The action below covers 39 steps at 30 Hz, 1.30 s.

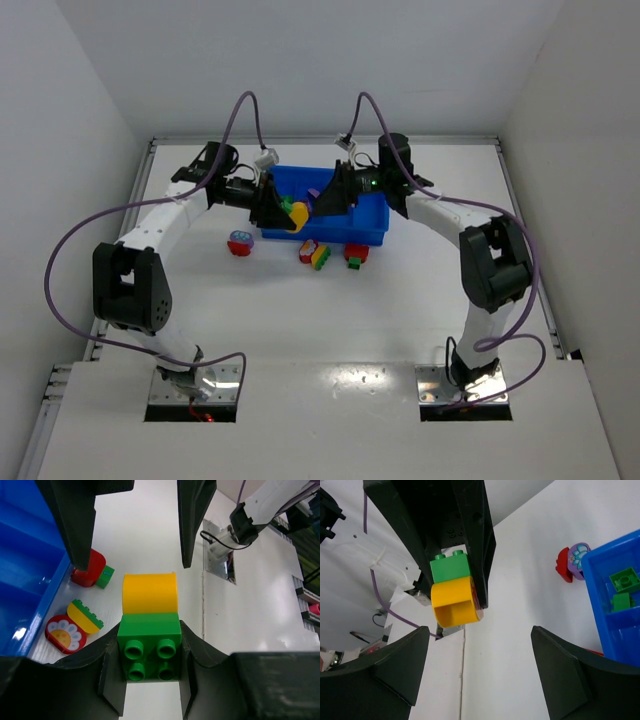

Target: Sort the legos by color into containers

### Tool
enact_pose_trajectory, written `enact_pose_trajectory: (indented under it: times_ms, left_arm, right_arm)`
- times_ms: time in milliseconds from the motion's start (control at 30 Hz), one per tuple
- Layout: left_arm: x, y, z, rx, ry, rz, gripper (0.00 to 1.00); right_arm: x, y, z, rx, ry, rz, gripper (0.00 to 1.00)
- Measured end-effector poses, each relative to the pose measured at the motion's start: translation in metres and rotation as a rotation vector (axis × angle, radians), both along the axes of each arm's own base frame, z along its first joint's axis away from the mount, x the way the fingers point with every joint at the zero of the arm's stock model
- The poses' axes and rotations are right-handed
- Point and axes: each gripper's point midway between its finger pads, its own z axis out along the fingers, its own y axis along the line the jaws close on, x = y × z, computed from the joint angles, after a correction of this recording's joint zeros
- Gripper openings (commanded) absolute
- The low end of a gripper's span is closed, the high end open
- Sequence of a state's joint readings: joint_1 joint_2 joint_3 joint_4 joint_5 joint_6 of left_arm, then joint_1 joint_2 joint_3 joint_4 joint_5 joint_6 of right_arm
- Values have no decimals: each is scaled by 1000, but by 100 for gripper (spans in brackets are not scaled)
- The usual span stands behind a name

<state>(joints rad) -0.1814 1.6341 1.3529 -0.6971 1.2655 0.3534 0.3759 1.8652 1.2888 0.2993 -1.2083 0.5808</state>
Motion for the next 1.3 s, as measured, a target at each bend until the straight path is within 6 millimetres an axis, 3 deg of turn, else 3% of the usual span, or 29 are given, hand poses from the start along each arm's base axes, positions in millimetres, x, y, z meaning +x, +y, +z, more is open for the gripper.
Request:
enact_pose_trajectory:
  times_ms: [300, 533, 667, 733, 900, 1000, 1100, 1133, 1300]
  left_arm:
    - [-3, -1, 4, -21, 11, -13, 12]
    - [-1, -3, 11, -29, -9, -19, 12]
    - [-1, -5, 15, -33, -22, -25, 13]
    - [-1, -5, 14, -28, -22, -24, 19]
    - [0, -5, 11, -7, 7, -4, 41]
    - [1, -5, 9, 7, 3, 4, 57]
    - [0, -9, 8, 19, -2, 0, 60]
    - [-1, -10, 7, 25, -5, 0, 69]
    - [-4, -13, 9, 37, -18, -1, 71]
  right_arm:
    - [-4, 14, 18, 25, -54, 38, 79]
    - [-16, 28, 15, 25, -56, 90, 78]
    - [-19, 32, 9, 22, -50, 109, 54]
    - [-21, 33, 8, 22, -48, 120, 46]
    - [-21, 33, 9, 26, -98, 134, 11]
    - [-20, 33, 7, 18, -101, 130, 6]
    - [-17, 33, 4, 5, -93, 112, 5]
    - [-17, 32, 3, 3, -93, 111, 3]
    - [-14, 28, 5, -11, -119, 86, 3]
